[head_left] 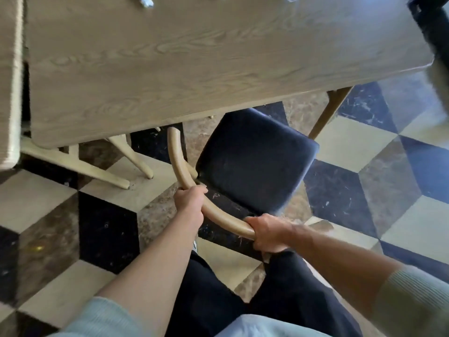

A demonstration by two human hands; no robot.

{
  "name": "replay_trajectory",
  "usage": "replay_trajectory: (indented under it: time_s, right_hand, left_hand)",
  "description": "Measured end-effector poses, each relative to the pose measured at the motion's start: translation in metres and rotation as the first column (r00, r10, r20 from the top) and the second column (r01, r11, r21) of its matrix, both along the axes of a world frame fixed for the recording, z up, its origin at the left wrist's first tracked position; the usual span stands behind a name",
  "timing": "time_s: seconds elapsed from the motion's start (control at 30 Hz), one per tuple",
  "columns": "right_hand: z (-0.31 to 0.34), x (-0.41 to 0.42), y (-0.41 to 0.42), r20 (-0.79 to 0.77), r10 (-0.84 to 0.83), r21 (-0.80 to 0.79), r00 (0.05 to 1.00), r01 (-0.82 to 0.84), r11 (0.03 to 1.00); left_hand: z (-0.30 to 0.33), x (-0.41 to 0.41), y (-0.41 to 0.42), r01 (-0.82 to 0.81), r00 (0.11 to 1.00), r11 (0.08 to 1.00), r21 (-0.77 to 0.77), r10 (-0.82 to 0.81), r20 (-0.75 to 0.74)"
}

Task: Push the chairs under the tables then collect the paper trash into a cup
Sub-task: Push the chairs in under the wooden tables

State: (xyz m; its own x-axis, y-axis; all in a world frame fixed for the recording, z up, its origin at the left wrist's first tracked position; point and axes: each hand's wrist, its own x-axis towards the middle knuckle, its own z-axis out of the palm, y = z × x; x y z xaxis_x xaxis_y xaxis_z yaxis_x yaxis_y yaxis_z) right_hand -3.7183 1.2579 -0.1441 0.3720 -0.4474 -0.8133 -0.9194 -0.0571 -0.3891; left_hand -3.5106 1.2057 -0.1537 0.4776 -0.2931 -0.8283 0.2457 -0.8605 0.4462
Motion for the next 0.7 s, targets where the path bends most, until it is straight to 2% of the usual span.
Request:
replay_trajectory:
  time_s: [0.13, 0.3, 0.47, 0.6, 0.7]
  right_hand:
    - [0.006, -0.088, -0.045, -0.026, 0.207, -0.051, 0.978, -0.208, 0.977]
    - [0.017, -0.195, -0.103, -0.137, 0.383, -0.088, 0.913, -0.397, 0.914]
    - [0.019, -0.275, -0.156, -0.255, 0.37, -0.188, 0.893, -0.421, 0.887]
    - [0.015, -0.32, -0.196, -0.318, 0.297, -0.323, 0.9, -0.397, 0.859]
    - [0.016, -0.334, -0.219, -0.307, 0.284, -0.353, 0.908, -0.386, 0.852]
  left_hand:
    - [0.003, -0.07, -0.004, -0.1, 0.992, 0.994, 0.054, 0.104, -0.071]
    - [0.001, -0.156, -0.016, -0.119, 0.943, 0.99, 0.079, 0.138, -0.302]
    - [0.005, -0.229, -0.035, -0.094, 0.851, 0.993, 0.069, 0.116, -0.512]
    - [0.007, -0.279, -0.061, -0.149, 0.852, 0.988, 0.026, 0.142, -0.503]
    - [0.005, -0.296, -0.075, -0.176, 0.858, 0.984, 0.011, 0.159, -0.489]
